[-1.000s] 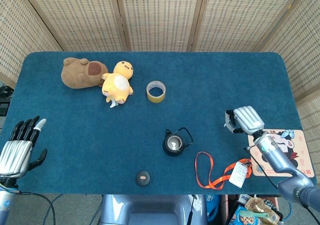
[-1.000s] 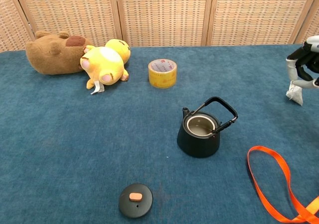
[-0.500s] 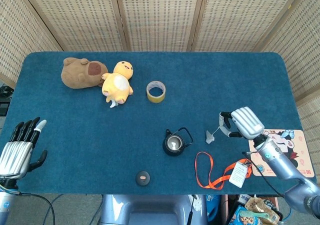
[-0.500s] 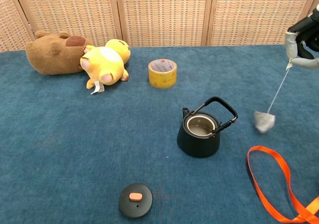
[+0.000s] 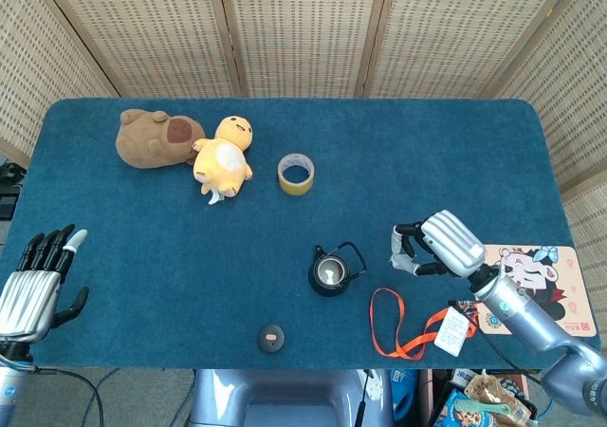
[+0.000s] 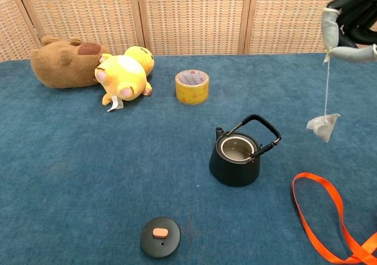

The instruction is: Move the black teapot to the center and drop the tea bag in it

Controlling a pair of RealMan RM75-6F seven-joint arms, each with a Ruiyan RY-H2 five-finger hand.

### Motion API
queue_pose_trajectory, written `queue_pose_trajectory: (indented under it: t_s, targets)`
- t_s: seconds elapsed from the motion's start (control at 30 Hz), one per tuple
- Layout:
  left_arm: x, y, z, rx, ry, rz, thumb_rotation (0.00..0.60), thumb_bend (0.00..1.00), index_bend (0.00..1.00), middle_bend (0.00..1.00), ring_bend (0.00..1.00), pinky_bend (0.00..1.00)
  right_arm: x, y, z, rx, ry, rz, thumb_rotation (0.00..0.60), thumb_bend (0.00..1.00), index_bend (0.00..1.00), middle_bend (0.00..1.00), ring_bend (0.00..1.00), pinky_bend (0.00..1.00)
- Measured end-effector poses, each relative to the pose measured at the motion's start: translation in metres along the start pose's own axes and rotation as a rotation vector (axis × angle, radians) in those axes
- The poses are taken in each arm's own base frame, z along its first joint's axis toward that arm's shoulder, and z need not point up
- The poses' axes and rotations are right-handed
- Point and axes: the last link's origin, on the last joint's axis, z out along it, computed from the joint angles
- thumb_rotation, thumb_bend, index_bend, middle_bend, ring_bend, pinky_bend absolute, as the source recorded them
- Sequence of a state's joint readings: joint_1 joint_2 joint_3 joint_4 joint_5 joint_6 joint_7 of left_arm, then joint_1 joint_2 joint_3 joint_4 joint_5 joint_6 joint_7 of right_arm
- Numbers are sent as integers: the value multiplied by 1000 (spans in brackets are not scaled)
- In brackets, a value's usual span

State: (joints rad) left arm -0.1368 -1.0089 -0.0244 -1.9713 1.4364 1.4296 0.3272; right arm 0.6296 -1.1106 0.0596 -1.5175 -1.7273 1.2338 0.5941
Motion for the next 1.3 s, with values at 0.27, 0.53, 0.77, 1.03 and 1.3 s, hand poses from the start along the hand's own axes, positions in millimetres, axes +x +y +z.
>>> queue_pose_trajectory:
  t_s: [0.27,0.53,0.77,1.03,1.3]
  targets:
    - [-3,-2,0,4,-14,-2,600,429,0,0,0,0,8,-13,13,42,2,33,600,641,676,797,858,934]
    - [-5,-4,0,8,-21,-3,600,430,0,0,0,0,13,-26,23,75,-24,51,600,642,677,797,859,934]
    - [-6,-5,-2,5,-29,-2,600,430,0,0,0,0,14,-35,31,97,-35,50,600,643,677,797,858,934]
    - [-9,-7,-3,-5,-55,9,600,429,0,0,0,0,9,-39,41,100,-55,50,600,644,677,797,859,934]
    - [-13,-9,-2,-3,-72,5,600,429,0,0,0,0,4,-40,53,94,-75,57,600,645,677,796,859,934]
